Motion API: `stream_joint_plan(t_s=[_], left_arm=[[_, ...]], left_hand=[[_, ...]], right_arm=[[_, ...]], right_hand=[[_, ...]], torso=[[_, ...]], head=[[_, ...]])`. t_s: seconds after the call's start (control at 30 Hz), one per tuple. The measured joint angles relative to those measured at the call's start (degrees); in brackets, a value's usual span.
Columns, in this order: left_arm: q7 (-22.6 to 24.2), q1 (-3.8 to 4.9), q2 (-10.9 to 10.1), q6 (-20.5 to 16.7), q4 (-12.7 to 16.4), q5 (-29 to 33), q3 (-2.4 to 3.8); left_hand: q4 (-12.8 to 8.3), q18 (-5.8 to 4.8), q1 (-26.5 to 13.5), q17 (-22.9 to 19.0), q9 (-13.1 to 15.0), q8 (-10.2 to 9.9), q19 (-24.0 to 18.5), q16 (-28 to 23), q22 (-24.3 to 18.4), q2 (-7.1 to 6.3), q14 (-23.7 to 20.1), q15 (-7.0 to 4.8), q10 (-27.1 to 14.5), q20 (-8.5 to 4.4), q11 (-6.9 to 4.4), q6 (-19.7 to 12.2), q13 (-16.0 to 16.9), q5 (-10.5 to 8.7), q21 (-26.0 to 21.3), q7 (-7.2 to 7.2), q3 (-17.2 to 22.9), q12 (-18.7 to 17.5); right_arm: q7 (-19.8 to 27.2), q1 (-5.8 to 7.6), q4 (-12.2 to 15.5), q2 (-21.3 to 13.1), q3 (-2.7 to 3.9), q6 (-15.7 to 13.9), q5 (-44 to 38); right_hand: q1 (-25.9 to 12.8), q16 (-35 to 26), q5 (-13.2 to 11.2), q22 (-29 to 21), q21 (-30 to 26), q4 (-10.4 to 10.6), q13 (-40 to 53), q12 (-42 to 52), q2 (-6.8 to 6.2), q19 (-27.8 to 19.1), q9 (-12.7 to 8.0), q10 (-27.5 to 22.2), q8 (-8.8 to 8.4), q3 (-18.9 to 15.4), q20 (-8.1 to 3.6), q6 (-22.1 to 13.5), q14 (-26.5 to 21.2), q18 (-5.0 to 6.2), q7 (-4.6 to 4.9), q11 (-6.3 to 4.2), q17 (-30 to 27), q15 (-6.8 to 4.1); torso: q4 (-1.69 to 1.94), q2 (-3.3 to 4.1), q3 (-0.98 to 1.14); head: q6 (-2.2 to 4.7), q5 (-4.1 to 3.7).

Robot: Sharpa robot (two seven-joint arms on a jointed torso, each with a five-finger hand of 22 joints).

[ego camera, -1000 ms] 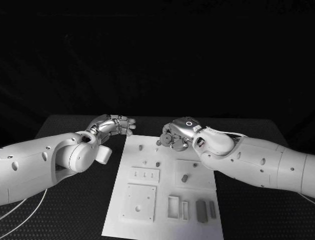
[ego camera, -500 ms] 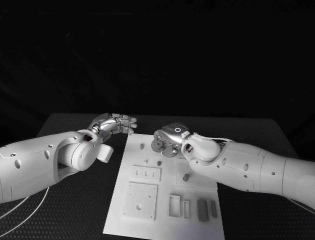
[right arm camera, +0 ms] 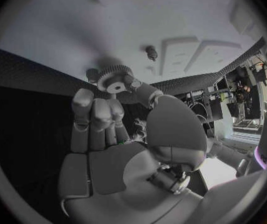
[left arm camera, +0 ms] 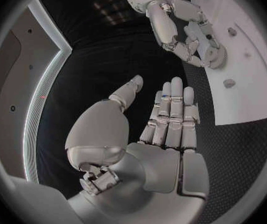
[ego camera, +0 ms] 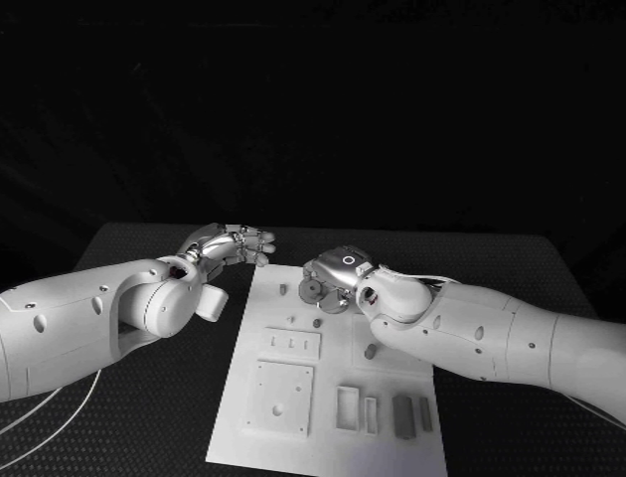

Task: Assemble the parts on the task board

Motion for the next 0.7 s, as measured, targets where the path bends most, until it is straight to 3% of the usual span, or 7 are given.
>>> stream_joint_plan(t_s=[0.3, 0.7], left_arm=[[0.0, 0.0, 0.1, 0.0, -0.1, 0.0, 0.0], [0.0, 0.0, 0.1, 0.0, 0.0, 0.0, 0.0]], left_hand=[[0.0, -0.01, 0.0, 0.0, 0.0, 0.0, 0.0, 0.0, -0.1, 0.0, 0.0, 0.0, 0.0, 0.0, 0.0, 0.0, 0.0, 0.0, 0.0, 0.0, 0.0, 0.0], [0.0, -0.01, 0.0, 0.1, 0.0, 0.0, 0.0, -0.2, 0.0, 0.0, 0.0, 0.0, 0.0, 0.0, 0.0, 0.0, 0.0, 0.0, 0.0, 0.0, 0.0, 0.0]], right_arm=[[0.1, 0.11, -1.3, 0.8, -0.16, 0.1, 0.0], [0.5, 0.1, -0.8, 0.3, -0.31, 0.3, 0.4]], right_hand=[[-0.3, -0.3, 0.2, 0.0, 0.0, 0.0, -2.0, -2.6, -0.32, 0.0, 0.0, -2.6, 0.01, 0.0, 0.01, 0.0, 0.1, 0.0, 0.0, 0.27, 0.0, 0.07], [-0.5, -0.6, 0.3, 0.0, 0.0, 0.0, -2.7, -3.3, -1.22, -0.1, 0.0, -3.4, 0.01, 0.0, 0.1, 0.0, 0.1, 0.0, 0.01, 0.72, 0.0, 0.08]], torso=[[-0.05, -0.02, 0.02], [-0.12, -0.02, 0.04]], head=[[0.0, 0.07], [-0.34, 0.14]])
